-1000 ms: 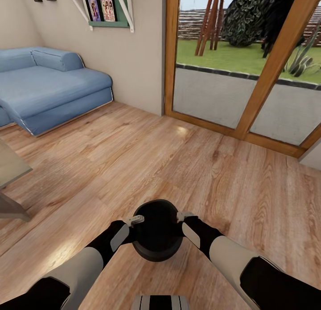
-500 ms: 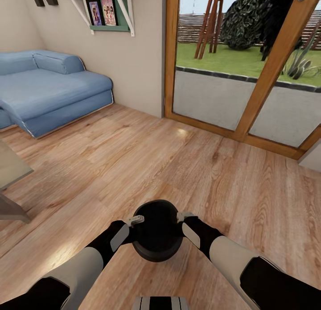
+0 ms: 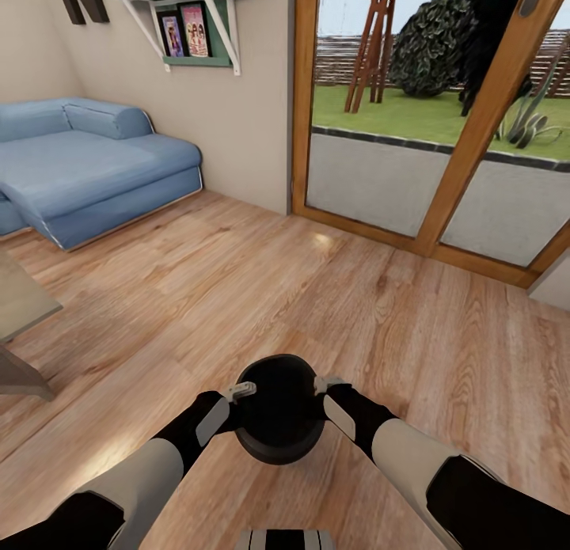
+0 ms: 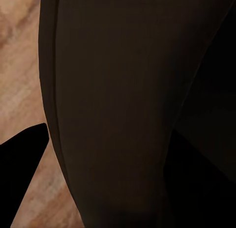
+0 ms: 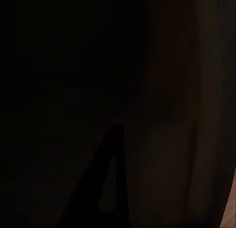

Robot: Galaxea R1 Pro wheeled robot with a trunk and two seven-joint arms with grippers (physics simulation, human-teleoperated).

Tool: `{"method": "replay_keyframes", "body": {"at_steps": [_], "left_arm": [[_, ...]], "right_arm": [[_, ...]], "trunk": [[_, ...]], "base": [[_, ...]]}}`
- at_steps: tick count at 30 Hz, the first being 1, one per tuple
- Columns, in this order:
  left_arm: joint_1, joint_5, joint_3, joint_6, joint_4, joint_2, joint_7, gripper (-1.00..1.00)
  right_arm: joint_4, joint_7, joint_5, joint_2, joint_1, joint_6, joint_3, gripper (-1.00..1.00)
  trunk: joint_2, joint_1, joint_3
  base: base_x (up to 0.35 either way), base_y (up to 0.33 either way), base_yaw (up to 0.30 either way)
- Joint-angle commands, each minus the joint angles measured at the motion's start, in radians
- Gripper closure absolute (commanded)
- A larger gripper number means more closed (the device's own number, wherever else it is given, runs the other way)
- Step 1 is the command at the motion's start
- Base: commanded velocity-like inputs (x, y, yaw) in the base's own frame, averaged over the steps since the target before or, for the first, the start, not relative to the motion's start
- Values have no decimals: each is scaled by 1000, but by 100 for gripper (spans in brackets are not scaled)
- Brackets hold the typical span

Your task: Place each of the two pumpkins and all three candles from the living room inside a cabinet in the living room (use any cabinet), then make sure every cabinet is closed, and position the cauldron so it is next to a table in the living room.

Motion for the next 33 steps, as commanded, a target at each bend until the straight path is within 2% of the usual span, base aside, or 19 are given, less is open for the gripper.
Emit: {"method": "replay_keyframes", "body": {"at_steps": [1, 33], "left_arm": [[0, -12, -6, 5, -2, 2, 9, 100], [0, -12, -6, 5, -2, 2, 9, 100]], "right_arm": [[-3, -7, -15, -1, -1, 3, 7, 100], [-3, -5, -15, -1, -1, 3, 7, 100]], "trunk": [[0, 0, 1], [0, 0, 51]], "base": [[0, 0, 0], [0, 0, 0]]}}
